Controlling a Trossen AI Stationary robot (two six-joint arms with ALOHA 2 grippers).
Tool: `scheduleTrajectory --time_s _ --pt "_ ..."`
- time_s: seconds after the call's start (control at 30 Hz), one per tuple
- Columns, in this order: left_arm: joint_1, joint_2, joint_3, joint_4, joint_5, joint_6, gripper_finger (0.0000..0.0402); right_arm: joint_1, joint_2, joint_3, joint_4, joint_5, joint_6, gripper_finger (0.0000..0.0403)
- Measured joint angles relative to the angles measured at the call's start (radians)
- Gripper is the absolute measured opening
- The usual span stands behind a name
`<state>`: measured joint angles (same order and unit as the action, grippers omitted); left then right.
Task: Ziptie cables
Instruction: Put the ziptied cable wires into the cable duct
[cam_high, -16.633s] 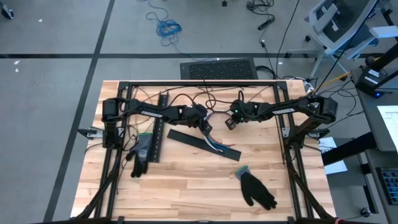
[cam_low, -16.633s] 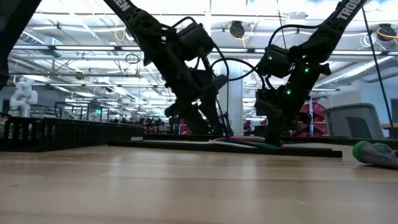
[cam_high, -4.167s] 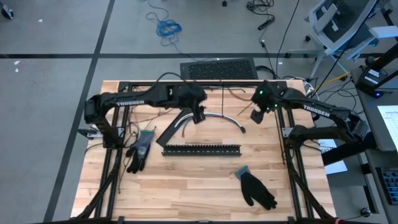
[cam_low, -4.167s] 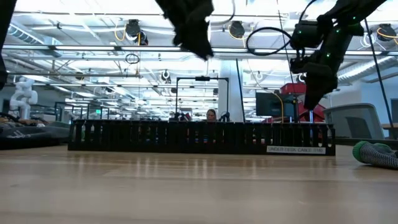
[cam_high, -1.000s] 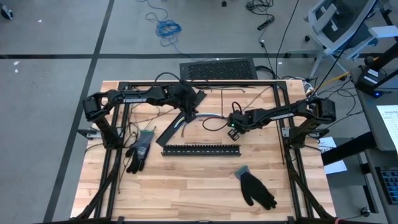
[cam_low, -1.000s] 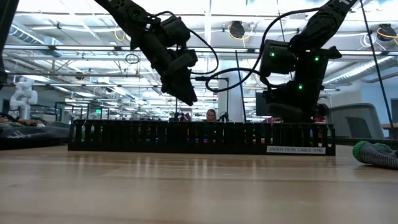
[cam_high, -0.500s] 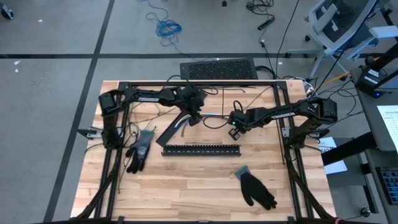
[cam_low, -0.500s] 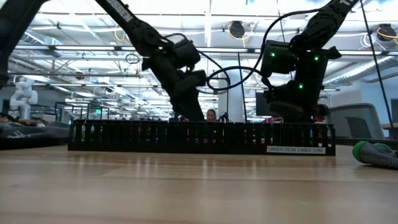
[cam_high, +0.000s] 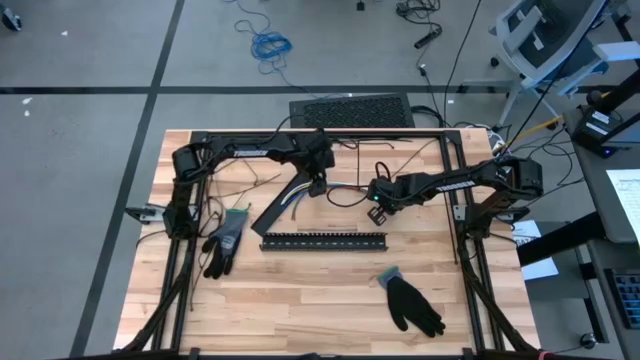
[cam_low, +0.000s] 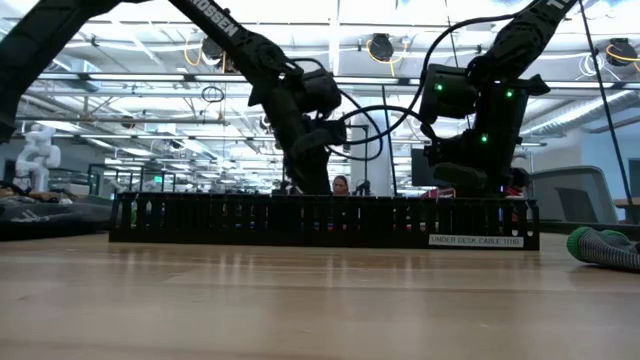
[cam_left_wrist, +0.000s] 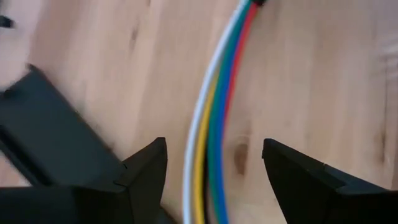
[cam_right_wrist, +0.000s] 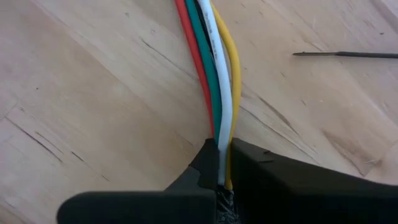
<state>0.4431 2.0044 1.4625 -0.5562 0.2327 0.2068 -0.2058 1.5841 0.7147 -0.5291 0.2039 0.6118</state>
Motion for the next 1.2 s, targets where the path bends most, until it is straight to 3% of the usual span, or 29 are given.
scheduleTrajectory --time_s 0.23,0.4,0.53,0.7,1.0,1.2 --pt "0.003 0.088 0.034 -0.09 -0.008 -0.051 0.0261 0.0 0.0 0.0 0.001 0.003 -0.032 0.0001" --pt "-0.022 0.111 0.038 -0.086 -0.122 -0.07 0.0261 0.0 0.0 0.0 0.003 0.003 -0.04 0.0002" --pt "-0.027 0.114 0.039 -0.099 -0.139 -0.071 0.0254 0.0 0.0 -0.001 0.003 0.003 -0.048 0.0003" --pt "-0.051 0.115 0.039 -0.122 -0.186 -0.072 0.0199 0.0 -0.006 -0.002 0.004 0.002 -0.048 0.0003" --pt "-0.093 0.116 0.037 -0.146 -0.233 -0.077 0.0021 -0.003 -0.015 -0.003 0.004 -0.001 -0.028 0.0003" --pt "-0.099 0.101 0.036 -0.179 -0.233 -0.069 0.0035 -0.003 -0.016 -0.002 0.0 -0.001 -0.037 0.0003"
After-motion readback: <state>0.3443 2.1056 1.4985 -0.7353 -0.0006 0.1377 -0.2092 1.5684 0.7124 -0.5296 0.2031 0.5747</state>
